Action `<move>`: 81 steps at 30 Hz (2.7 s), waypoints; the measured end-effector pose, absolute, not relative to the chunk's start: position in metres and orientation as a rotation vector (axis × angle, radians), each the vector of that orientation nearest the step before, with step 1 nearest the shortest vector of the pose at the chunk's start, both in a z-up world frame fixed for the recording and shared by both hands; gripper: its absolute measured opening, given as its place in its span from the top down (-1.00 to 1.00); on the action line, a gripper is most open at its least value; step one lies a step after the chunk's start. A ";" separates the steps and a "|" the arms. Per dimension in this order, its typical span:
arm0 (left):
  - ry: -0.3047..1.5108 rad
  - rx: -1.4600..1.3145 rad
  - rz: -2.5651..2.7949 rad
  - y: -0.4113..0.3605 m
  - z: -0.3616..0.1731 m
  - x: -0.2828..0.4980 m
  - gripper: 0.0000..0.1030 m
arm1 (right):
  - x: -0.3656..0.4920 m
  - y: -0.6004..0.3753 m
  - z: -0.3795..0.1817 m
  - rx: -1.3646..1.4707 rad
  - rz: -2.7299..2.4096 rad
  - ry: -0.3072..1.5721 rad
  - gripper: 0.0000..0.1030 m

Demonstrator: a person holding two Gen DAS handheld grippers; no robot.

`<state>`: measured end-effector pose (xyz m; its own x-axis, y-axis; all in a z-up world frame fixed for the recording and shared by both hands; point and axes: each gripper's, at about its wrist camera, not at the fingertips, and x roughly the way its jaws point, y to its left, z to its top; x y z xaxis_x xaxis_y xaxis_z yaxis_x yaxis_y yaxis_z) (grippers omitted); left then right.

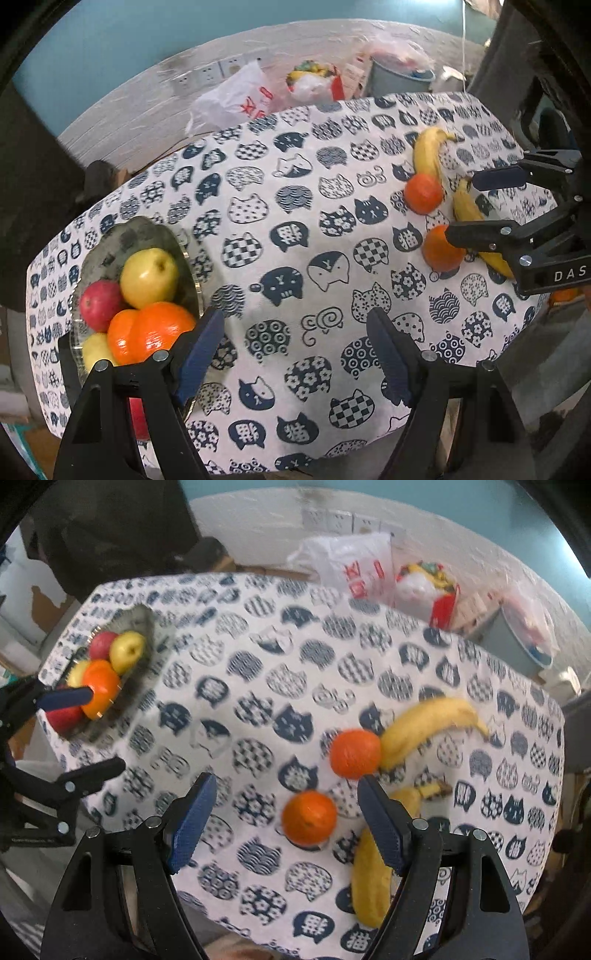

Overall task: Organize fruits
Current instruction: 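Move both open tools back to the remaining fruit beside the bananas, then grasp a tangerine with the left tool while the right tool grasps an orange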

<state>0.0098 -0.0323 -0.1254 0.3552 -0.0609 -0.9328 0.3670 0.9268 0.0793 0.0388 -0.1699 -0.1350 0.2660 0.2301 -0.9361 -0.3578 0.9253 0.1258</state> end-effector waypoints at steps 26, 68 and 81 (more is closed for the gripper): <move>1.254 0.294 -0.294 -0.052 -0.159 0.036 -0.57 | 0.038 -0.175 -0.209 -0.127 0.413 1.391 0.08; 1.258 0.317 -0.476 -0.199 -0.193 0.105 -0.68 | 0.064 -0.322 -0.175 0.151 0.165 1.254 0.08; 1.271 0.359 -0.544 -0.212 -0.202 0.099 0.04 | 0.067 -0.312 -0.180 0.132 0.175 1.265 0.08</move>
<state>0.0987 -0.2123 -0.2023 0.1965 -0.1848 -0.9629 0.5687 0.8215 -0.0416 0.0671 -0.3115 -0.1796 0.2904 0.2037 -0.9350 -0.0585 0.9790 0.1951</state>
